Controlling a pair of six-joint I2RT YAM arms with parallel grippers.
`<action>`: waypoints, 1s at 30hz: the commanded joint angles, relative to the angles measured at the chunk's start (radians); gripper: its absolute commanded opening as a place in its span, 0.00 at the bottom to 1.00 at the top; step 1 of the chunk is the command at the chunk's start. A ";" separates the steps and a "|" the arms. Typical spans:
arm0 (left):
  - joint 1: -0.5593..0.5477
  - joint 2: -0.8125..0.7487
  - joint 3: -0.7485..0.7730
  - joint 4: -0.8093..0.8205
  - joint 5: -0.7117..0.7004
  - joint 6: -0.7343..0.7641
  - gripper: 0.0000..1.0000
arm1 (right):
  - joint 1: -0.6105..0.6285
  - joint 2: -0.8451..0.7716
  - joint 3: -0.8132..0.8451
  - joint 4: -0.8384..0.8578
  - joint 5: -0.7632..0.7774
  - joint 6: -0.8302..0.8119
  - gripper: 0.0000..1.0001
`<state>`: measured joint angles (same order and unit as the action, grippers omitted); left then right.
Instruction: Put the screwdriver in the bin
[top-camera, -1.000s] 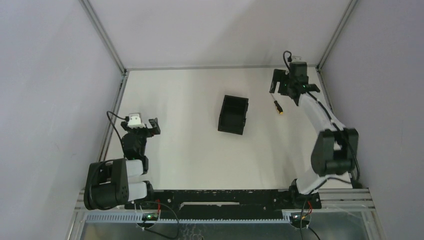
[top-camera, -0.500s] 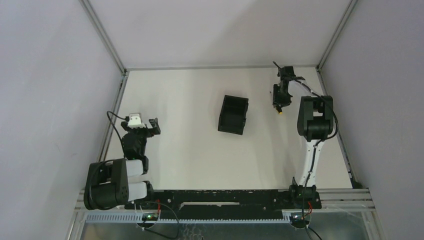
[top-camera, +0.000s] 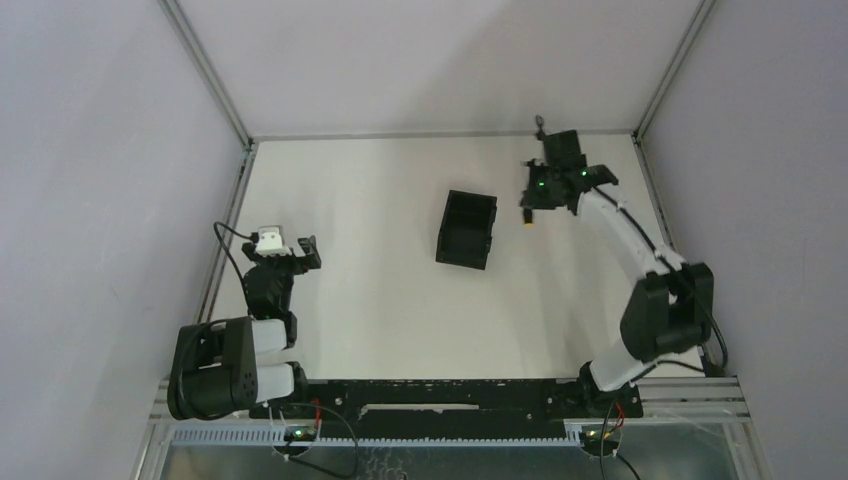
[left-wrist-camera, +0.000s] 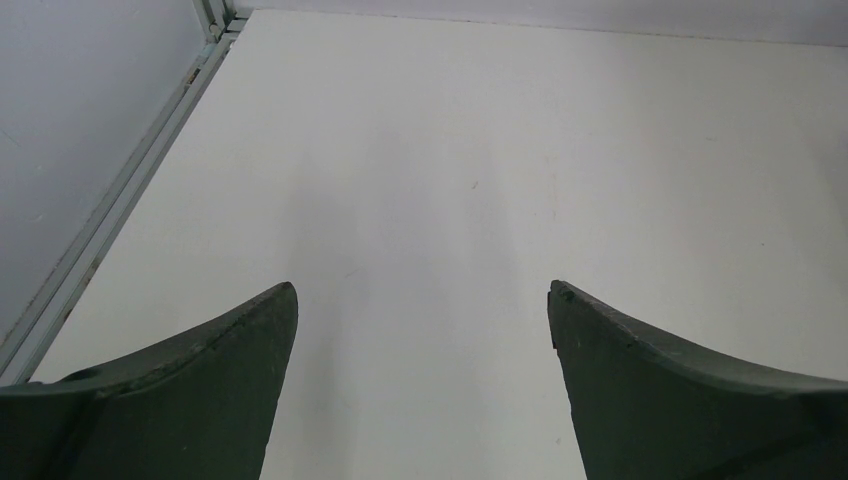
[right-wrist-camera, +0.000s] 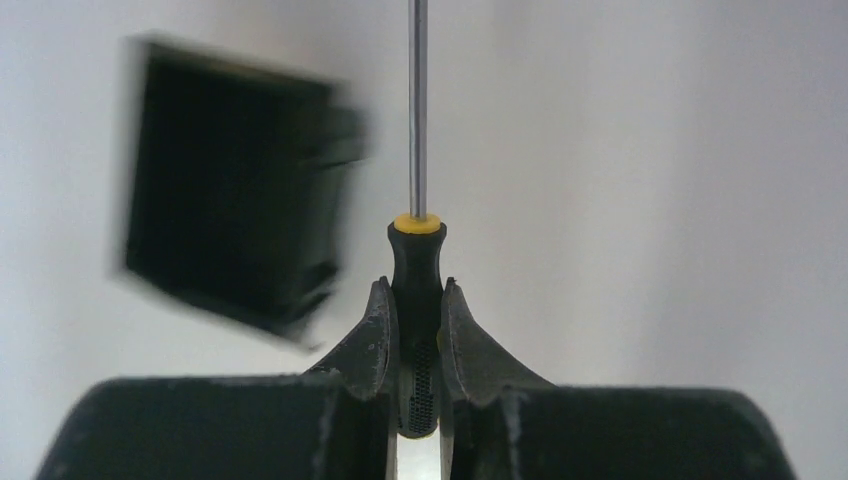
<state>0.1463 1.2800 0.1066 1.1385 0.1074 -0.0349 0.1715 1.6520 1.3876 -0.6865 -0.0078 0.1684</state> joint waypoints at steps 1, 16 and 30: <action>-0.005 -0.018 0.045 0.012 -0.014 0.012 1.00 | 0.192 -0.096 -0.068 0.064 -0.061 0.163 0.09; -0.005 -0.019 0.045 0.010 -0.014 0.012 1.00 | 0.375 0.114 -0.018 0.228 0.097 0.205 0.20; -0.006 -0.018 0.045 0.011 -0.014 0.012 1.00 | 0.396 0.123 0.066 0.211 0.130 0.194 0.59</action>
<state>0.1463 1.2800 0.1066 1.1381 0.1040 -0.0349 0.5526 1.8362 1.3876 -0.4885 0.1047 0.3717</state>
